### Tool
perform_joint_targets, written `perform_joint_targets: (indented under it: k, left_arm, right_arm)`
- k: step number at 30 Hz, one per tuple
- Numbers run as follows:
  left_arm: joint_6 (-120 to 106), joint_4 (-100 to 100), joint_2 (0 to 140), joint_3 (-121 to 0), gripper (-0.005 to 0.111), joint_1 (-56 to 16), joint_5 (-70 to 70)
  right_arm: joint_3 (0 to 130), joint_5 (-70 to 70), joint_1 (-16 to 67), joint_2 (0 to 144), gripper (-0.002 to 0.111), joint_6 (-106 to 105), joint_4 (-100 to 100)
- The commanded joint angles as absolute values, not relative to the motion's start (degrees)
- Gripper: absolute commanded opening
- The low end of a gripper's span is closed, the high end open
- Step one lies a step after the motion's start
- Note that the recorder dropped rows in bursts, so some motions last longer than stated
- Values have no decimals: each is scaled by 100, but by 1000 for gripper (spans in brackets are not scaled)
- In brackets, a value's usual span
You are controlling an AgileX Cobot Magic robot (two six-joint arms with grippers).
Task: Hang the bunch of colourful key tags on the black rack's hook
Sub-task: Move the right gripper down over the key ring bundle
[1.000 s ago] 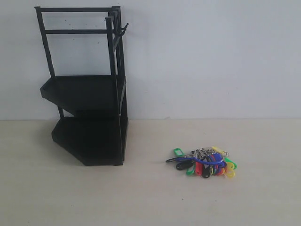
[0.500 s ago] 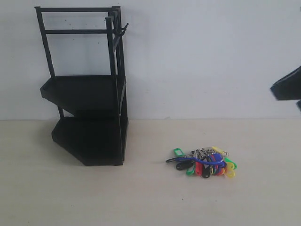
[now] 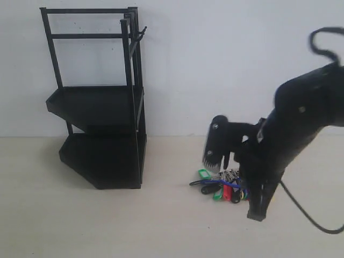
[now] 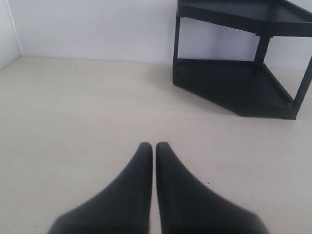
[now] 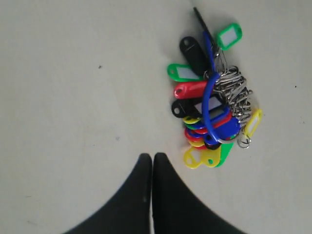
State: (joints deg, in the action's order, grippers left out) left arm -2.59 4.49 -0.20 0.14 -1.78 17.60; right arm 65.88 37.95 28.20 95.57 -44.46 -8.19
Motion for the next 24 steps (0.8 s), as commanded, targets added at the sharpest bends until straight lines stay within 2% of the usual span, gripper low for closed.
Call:
perform_joint_targets:
  k: [1,5,11,24]
  left_arm:
    - [-261,460,0,0,4,-159,1696]
    - [-261,460,0,0,4,-159,1696]
    - [-261,460,0,0,4,-159,1696]
    - [-261,460,0,0,4,-159,1696]
  right_arm:
    - [7281,4212,3121,10413,0,-3052,-2642]
    - [8157,4751,3123,11028,0,-3140,-2880]
    - [9184,5682,3020,11679,0,-4473,-2716]
    - [9664,6051,2340,12074,0,-5607,-1040]
